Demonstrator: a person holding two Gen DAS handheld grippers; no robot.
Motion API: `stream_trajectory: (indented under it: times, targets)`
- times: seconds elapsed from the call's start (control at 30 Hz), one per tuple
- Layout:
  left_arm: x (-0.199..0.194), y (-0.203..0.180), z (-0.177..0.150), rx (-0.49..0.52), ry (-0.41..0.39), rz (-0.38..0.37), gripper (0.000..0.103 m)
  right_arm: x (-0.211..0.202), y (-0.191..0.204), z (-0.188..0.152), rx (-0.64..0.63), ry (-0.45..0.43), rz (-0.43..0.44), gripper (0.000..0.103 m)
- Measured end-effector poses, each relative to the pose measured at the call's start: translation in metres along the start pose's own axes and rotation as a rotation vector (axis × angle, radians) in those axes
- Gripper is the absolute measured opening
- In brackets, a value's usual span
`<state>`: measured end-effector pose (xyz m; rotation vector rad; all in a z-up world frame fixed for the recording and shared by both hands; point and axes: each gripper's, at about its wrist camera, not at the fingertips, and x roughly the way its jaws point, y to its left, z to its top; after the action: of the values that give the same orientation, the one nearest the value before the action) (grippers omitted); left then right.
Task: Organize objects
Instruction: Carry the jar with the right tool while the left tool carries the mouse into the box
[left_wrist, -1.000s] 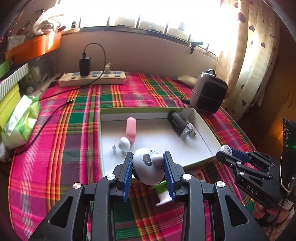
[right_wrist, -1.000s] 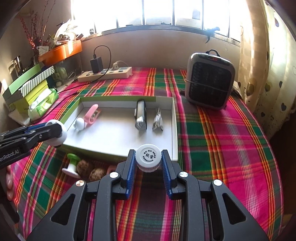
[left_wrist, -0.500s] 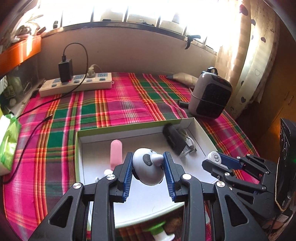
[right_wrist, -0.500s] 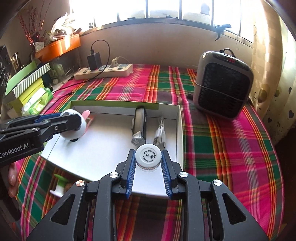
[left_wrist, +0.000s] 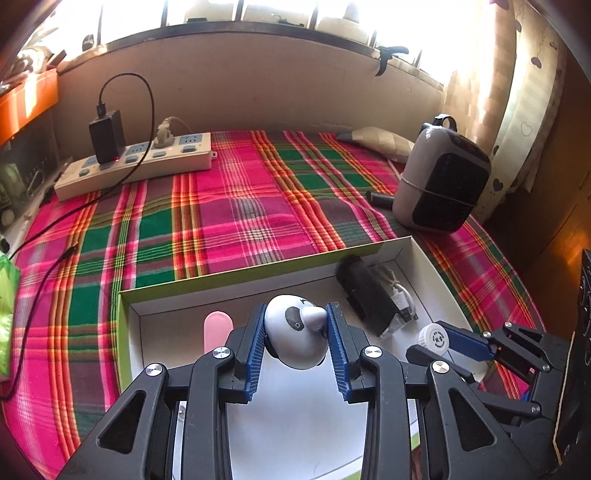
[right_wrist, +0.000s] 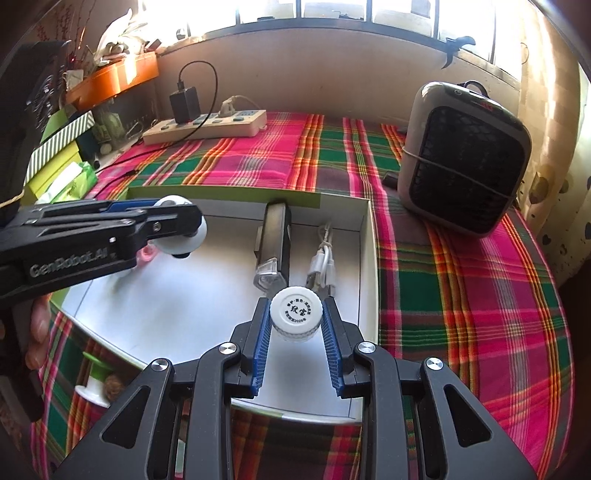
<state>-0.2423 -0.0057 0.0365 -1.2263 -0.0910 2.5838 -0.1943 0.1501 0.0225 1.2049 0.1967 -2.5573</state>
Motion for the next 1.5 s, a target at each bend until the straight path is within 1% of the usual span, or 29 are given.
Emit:
stream_trajectory:
  times: [0.27, 0.37, 0.73, 1.2, 1.5]
  targets:
    - [0.014, 0.0, 0.007, 0.0, 0.019, 0.013, 0.03, 0.003, 0.0, 0.0, -0.004, -0.001, -0.005, 0.029]
    - [0.018, -0.001, 0.007, 0.01, 0.02, 0.031, 0.03, 0.003, 0.0, 0.0, -0.009, -0.003, -0.009, 0.029]
    - [0.028, 0.001, 0.007, 0.015, 0.033, 0.057, 0.03, 0.006, 0.003, -0.001, -0.024, -0.007, -0.014, 0.029]
    - [0.03, 0.001, 0.008, 0.0, 0.043, 0.053, 0.031, 0.008, 0.007, 0.0, -0.026, -0.001, -0.012, 0.029]
    - [0.032, 0.003, 0.007, -0.01, 0.051, 0.05, 0.035, 0.008, 0.006, -0.001, -0.028, -0.002, -0.016, 0.029]
